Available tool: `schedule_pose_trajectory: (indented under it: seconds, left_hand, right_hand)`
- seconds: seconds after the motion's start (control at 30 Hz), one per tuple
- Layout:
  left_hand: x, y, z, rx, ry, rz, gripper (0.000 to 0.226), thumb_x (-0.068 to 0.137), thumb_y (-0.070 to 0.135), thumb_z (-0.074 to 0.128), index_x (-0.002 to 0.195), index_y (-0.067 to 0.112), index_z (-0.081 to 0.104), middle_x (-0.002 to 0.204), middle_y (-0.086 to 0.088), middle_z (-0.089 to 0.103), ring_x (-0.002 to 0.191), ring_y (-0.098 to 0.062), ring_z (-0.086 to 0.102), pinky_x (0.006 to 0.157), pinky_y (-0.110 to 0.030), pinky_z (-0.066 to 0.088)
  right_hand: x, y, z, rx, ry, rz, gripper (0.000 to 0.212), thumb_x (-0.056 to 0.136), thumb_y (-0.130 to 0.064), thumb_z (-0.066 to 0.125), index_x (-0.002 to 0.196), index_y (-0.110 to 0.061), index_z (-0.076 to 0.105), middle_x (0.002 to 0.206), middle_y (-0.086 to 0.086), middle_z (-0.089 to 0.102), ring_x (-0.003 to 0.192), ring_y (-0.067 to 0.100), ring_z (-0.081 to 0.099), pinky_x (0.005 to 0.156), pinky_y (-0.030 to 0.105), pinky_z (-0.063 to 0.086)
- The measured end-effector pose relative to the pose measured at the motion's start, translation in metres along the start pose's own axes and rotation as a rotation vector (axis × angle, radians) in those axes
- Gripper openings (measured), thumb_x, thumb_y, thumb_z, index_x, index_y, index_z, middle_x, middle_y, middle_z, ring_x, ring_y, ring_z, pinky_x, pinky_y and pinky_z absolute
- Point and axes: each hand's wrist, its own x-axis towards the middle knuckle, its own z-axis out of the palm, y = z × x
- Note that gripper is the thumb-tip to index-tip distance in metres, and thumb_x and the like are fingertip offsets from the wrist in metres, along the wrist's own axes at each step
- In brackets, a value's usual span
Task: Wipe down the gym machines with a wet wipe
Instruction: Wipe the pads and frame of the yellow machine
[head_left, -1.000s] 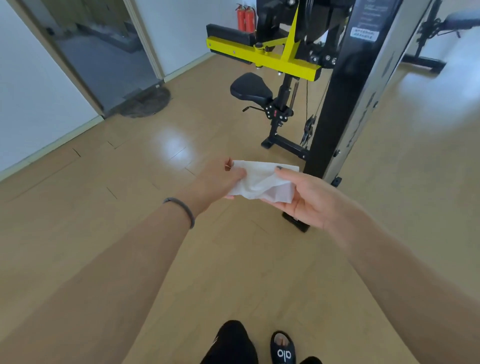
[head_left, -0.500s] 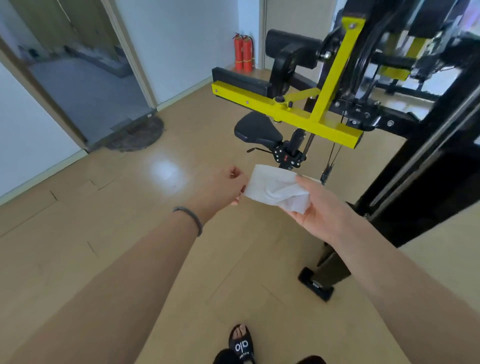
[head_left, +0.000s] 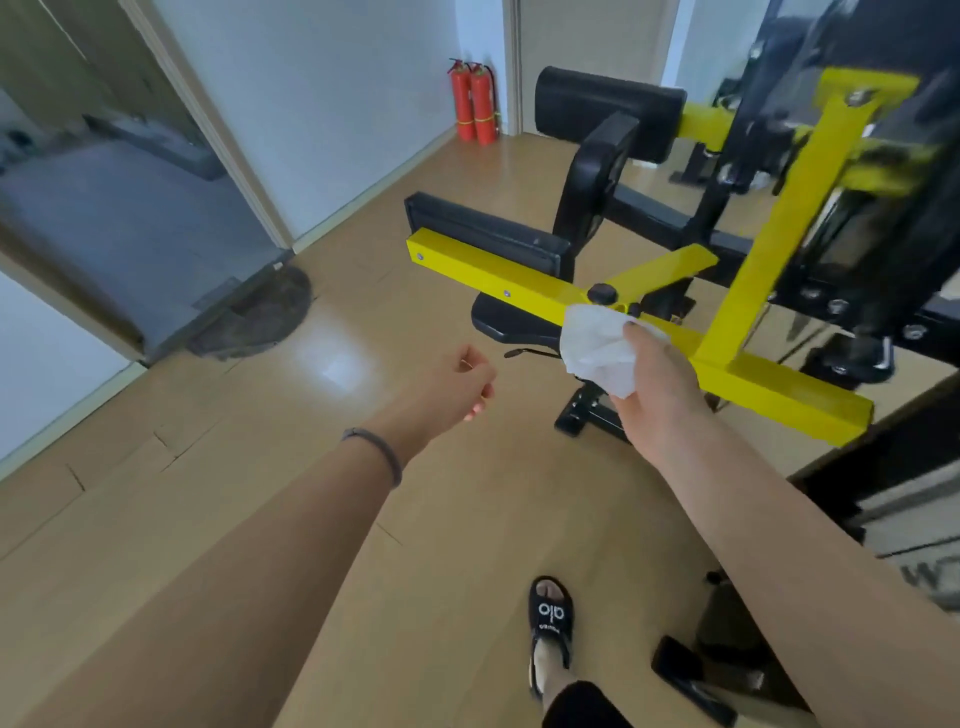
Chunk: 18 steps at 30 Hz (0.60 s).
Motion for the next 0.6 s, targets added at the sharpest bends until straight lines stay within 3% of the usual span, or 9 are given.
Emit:
schedule_pose_trajectory:
  seconds: [0.07, 0.2, 0.33, 0.4, 0.5, 0.6]
  left_hand:
    - [0.041, 0.012, -0.009, 0.006, 0.02, -0.009, 0.006, 0.099, 0.013, 0.05, 0.094, 0.012, 0.053, 0.078, -0.002, 0.06, 0.062, -0.015, 0.05, 0.063, -0.026, 0.046]
    - [0.117, 0.038, -0.033, -0.032, 0.048, -0.026, 0.005, 0.103, 0.012, 0.045, 0.101, 0.01, 0.049, 0.081, -0.003, 0.056, 0.063, -0.013, 0.049, 0.06, -0.022, 0.041]
    - [0.197, 0.053, -0.06, 0.021, 0.079, 0.004, 0.011, 0.102, 0.018, 0.047, 0.104, 0.009, 0.054, 0.088, -0.005, 0.063, 0.072, -0.019, 0.056, 0.071, -0.032, 0.049]
    - [0.239, 0.055, -0.072, 0.058, 0.08, 0.01, 0.012, 0.101, 0.021, 0.048, 0.102, 0.011, 0.055, 0.092, -0.006, 0.066, 0.075, -0.02, 0.059, 0.077, -0.035, 0.052]
    - [0.299, 0.053, -0.085, 0.247, 0.04, 0.087, 0.015, 0.101, 0.029, 0.046, 0.093, 0.019, 0.054, 0.096, -0.006, 0.069, 0.089, -0.027, 0.065, 0.085, -0.043, 0.054]
    - [0.346, 0.052, -0.094, 0.464, 0.034, 0.244, 0.017, 0.103, 0.03, 0.044, 0.096, 0.018, 0.054, 0.09, 0.0, 0.065, 0.087, -0.023, 0.061, 0.076, -0.039, 0.049]
  right_hand:
    - [0.038, -0.015, 0.025, -0.056, 0.03, -0.033, 0.036, 0.106, -0.023, 0.048, 0.142, -0.017, 0.051, 0.132, -0.001, 0.057, 0.113, 0.017, 0.054, 0.089, 0.016, 0.047]
    - [0.097, -0.045, 0.07, -0.237, 0.112, -0.172, 0.039, 0.105, -0.024, 0.046, 0.14, -0.009, 0.054, 0.126, 0.003, 0.058, 0.114, 0.021, 0.055, 0.094, 0.028, 0.041]
    - [0.153, -0.056, 0.108, -0.549, 0.1, -0.445, 0.037, 0.108, -0.021, 0.039, 0.137, -0.008, 0.055, 0.115, 0.006, 0.063, 0.111, 0.026, 0.058, 0.088, 0.028, 0.043]
    - [0.184, -0.048, 0.127, -0.721, 0.088, -0.574, 0.038, 0.108, -0.019, 0.039, 0.142, -0.008, 0.051, 0.128, 0.011, 0.062, 0.118, 0.025, 0.057, 0.093, 0.026, 0.043]
    - [0.219, -0.02, 0.151, -1.132, 0.021, -0.706, 0.034, 0.104, -0.02, 0.045, 0.134, -0.004, 0.051, 0.127, 0.013, 0.058, 0.115, 0.027, 0.053, 0.099, 0.047, 0.048]
    - [0.23, 0.013, 0.167, -1.541, -0.076, -0.706, 0.07, 0.101, -0.051, 0.036, 0.15, -0.001, 0.043, 0.154, 0.015, 0.045, 0.145, 0.032, 0.038, 0.119, 0.049, 0.034]
